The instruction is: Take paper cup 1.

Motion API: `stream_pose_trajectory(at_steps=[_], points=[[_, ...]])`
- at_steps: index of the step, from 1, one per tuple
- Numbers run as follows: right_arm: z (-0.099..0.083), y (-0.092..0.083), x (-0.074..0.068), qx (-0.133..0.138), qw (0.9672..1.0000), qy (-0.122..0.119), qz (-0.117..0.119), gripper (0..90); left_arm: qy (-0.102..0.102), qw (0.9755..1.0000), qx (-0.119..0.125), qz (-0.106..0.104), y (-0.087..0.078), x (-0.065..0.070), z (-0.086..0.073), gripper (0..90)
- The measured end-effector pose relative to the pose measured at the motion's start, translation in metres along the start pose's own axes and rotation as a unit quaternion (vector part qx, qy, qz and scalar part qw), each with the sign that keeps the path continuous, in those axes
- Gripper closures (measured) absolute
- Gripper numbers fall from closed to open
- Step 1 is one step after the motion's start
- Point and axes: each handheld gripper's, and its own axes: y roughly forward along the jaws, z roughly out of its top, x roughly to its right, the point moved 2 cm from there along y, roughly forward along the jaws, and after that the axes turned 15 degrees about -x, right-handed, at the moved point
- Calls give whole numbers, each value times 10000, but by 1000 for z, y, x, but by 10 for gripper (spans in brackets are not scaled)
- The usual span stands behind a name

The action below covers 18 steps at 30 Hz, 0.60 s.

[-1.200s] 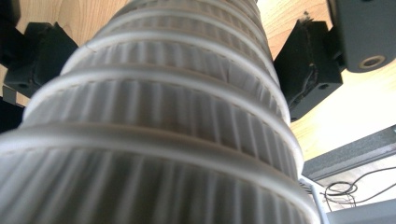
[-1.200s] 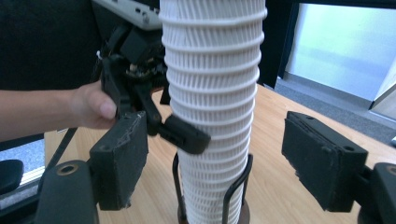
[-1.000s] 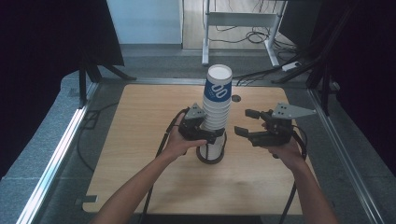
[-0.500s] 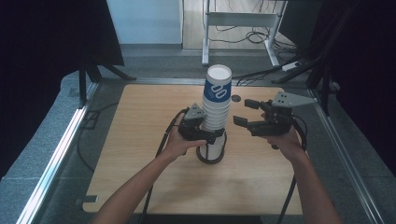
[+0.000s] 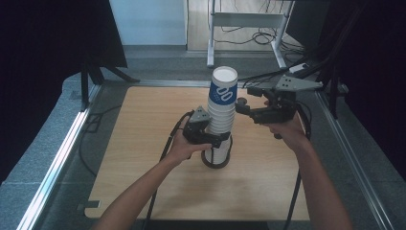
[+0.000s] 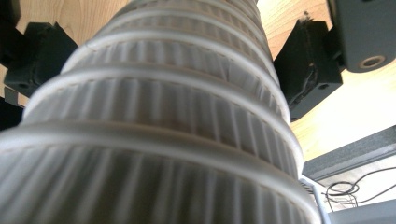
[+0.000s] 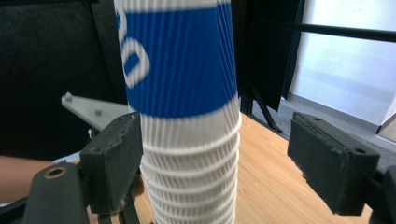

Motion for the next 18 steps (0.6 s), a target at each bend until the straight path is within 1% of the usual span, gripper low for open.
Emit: stream_pose_trajectory(at_steps=[1,2,3,4,5,6,7,8,9,10,11,12,18], points=[[0,0,0,0,10000,0,0,184,0,10000,0,0,0,0,0,121],[6,1,-1,32,10000,13,35,181,-5,10000,3,4,0,0,0,121],[6,1,-1,32,10000,13,35,181,-5,10000,3,4,0,0,0,121],[12,2,-2,48,10000,11,56,177,-23,10000,11,7,0,0,0,121],[12,2,-2,48,10000,11,56,177,-25,10000,8,6,0,0,0,121],[18,3,-3,57,10000,-22,58,172,-25,10000,2,6,0,0,0,121],[18,3,-3,57,10000,-22,58,172,-25,10000,2,6,0,0,0,121],[24,4,-3,85,9999,-16,91,167,-10,10000,-12,8,0,0,0,121],[24,4,-3,85,9999,-16,91,167,-10,10000,-12,8,0,0,0,121],[30,5,-4,134,9998,1,153,165,-10,10000,-13,3,0,0,0,121],[30,5,-4,134,9998,1,153,165,-10,10000,-13,3,0,0,0,121],[36,7,-5,157,9998,-10,158,165,-20,10000,-21,14,0,0,0,121],[45,15,-9,114,9997,-64,184,161,-17,10000,-40,21,0,1,1,121]])
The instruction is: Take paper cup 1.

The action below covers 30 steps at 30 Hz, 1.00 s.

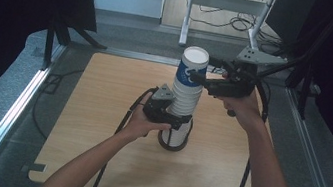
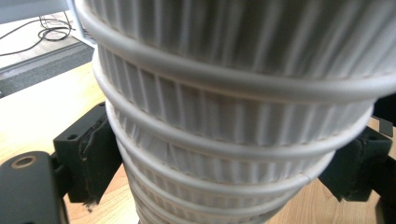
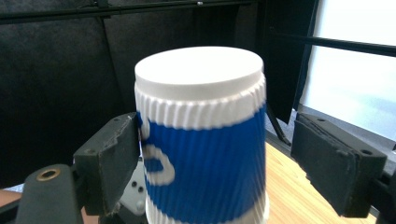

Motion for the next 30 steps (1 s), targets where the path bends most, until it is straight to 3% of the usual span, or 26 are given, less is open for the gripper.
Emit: stream_pose_trajectory(at_steps=[7,10,20,30], points=[[12,14,-3,-73,9999,-91,55,166,-8,10000,-19,4,0,0,1,121],[16,20,-4,-117,9998,-162,45,208,-9,10000,-17,3,0,0,0,121],[19,20,-8,-156,9996,-221,-80,263,-9,10000,-31,-9,0,0,1,121],[35,2,-14,244,9989,-271,-288,271,13,10000,-43,-32,0,0,1,121]])
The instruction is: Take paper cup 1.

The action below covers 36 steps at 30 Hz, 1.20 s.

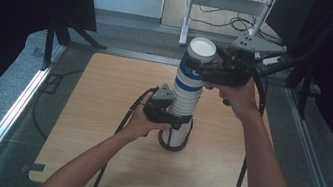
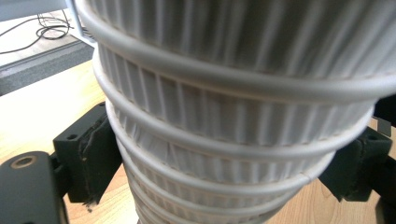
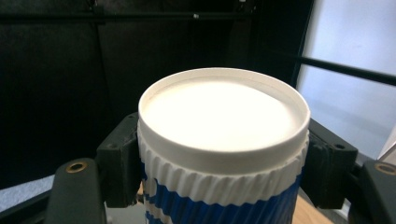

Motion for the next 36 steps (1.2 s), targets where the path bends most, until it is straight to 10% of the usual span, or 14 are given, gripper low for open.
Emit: stream_pose_trajectory(at_steps=[23,36], points=[[19,-51,-4,565,9982,-8,-207,276,10,10000,-7,10,0,0,0,120],[-3,-70,1,588,9976,19,-365,276,-16,10000,33,3,0,0,-1,120]])
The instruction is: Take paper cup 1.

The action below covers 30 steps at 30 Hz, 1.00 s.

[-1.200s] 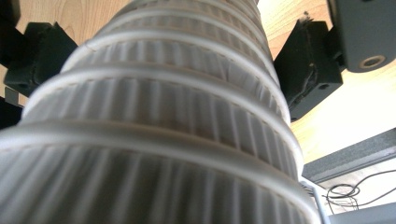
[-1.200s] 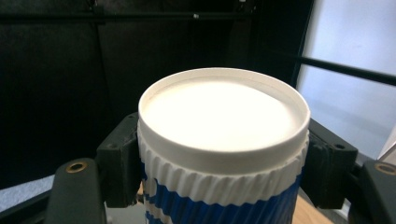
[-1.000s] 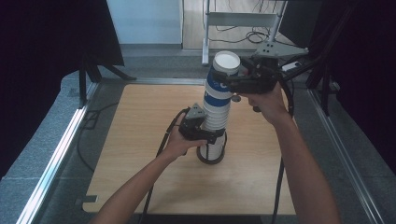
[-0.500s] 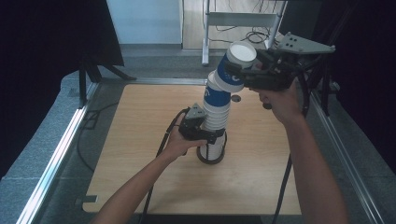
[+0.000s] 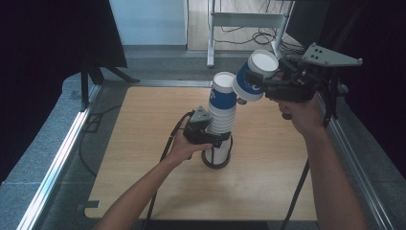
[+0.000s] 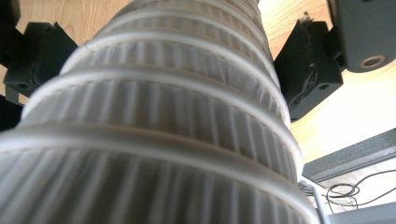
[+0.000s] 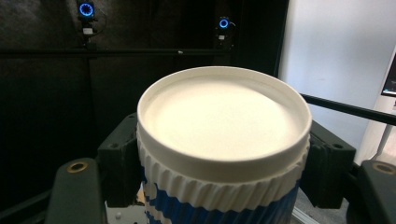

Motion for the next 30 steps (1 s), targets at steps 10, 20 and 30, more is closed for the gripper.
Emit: stream_pose_trajectory(at_steps=[10,20,30], points=[[-25,-18,9,87,9999,91,-6,276,-23,10000,26,-1,0,0,-1,120],[-60,-24,6,-11,10000,-10,-63,276,-51,10000,15,-9,0,1,0,117],[-96,-14,4,-186,9998,111,42,275,-154,9998,56,-103,1,5,2,25]])
